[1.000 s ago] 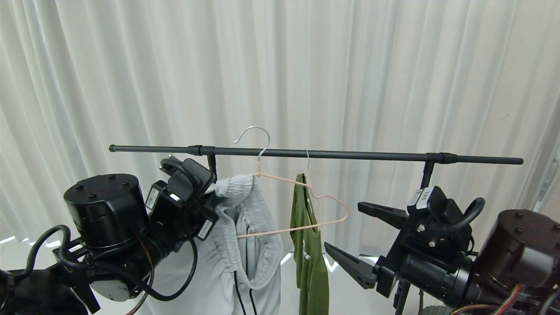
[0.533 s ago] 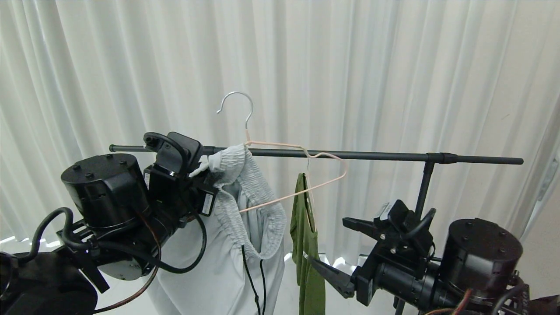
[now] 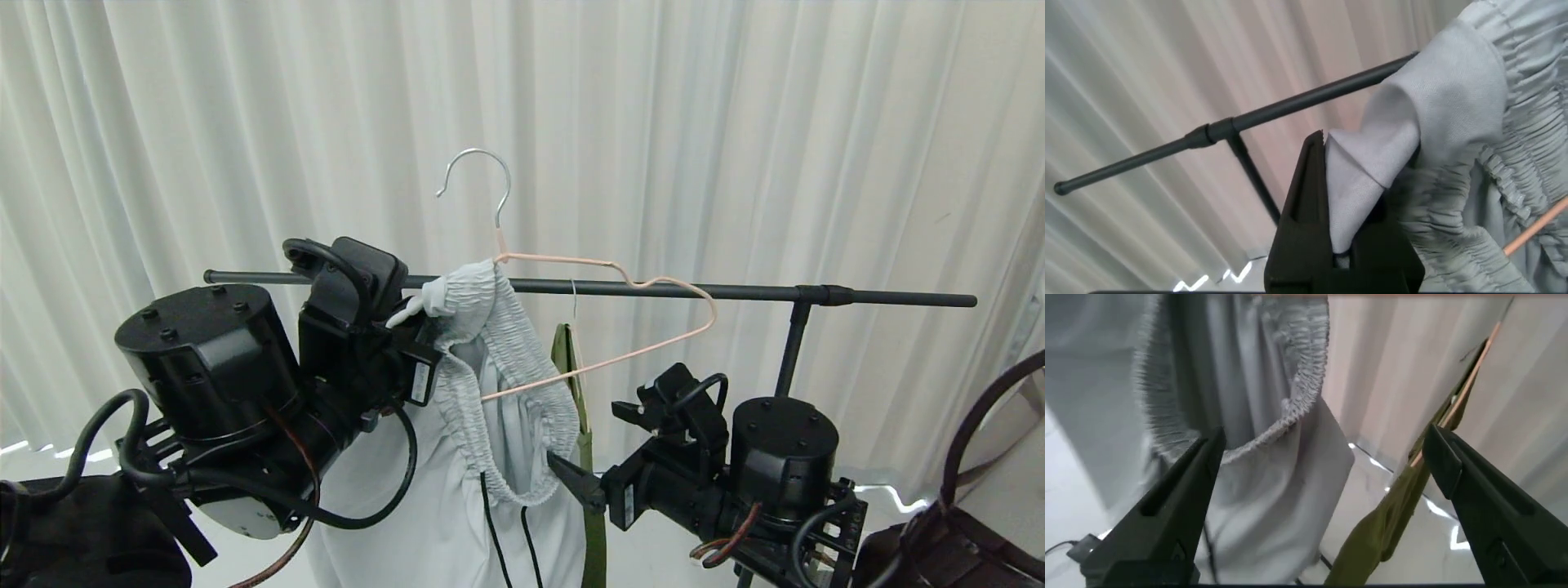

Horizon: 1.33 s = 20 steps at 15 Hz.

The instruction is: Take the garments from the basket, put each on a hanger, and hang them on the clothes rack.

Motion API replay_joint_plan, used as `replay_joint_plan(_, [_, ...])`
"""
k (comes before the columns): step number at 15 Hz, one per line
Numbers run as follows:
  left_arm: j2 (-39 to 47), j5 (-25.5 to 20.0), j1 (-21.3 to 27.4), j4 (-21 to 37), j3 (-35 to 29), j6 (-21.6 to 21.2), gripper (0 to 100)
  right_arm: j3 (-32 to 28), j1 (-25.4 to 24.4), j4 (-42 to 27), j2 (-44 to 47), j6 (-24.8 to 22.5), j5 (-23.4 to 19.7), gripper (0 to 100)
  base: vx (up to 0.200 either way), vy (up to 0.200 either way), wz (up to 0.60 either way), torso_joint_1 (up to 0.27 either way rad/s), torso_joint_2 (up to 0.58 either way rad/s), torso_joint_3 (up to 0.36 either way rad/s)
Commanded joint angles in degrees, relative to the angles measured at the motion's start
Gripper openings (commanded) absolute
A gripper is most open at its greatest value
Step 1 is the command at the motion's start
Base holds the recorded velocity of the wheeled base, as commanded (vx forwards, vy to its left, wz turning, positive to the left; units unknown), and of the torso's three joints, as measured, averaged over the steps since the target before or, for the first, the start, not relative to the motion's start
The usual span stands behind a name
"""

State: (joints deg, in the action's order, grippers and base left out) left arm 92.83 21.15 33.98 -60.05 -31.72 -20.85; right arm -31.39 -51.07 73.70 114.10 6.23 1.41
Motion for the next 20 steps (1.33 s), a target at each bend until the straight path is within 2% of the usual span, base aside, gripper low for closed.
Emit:
replay_joint_plan(1, [0.0, 0.0, 0.9, -1.3, 0.4, -0.1, 0, -0.8, 0.0, 0.0, 1.6, 0.0, 0.0, 100, 0.0, 0.0, 0.0, 0.0, 0.0, 0.0])
replay_joint_plan(3, [0.2, 0.0, 0.9, -2.6, 0.5, -0.3, 0, -0.7, 0.0, 0.0, 1.8, 0.1, 0.1, 100, 0.0, 0.0, 0.0, 0.0, 0.0, 0.0])
replay_joint_plan(4, [0.0, 0.0, 1.1, -2.6, 0.5, -0.3, 0, -0.6, 0.1, 0.0, 2.0, 0.1, 0.1, 0, 0.0, 0.0, 0.0, 0.0, 0.0, 0.0])
replay_joint_plan(13, [0.0, 0.0, 2.1, -3.6, 2.0, -0.2, 0, -0.4, 1.2, 0.0, 2.3, 0.4, 1.2, 0, 0.0, 0.0, 0.0, 0.0, 0.0, 0.0])
replay_joint_plan(16, [0.0, 0.1, -0.3, -4.1, 3.0, -0.8, 0, 0.8, 4.7, 0.1, 1.0, 0.6, 3.7, 0, 0.0, 0.0, 0.0, 0.0, 0.0, 0.0])
replay_joint_plan(20, [0.1, 0.1, -1.6, -4.2, 4.6, -0.9, 0, 2.0, 10.5, 0.1, -2.6, 0.6, 3.6, 0, 0.0, 0.0, 0.0, 0.0, 0.0, 0.0])
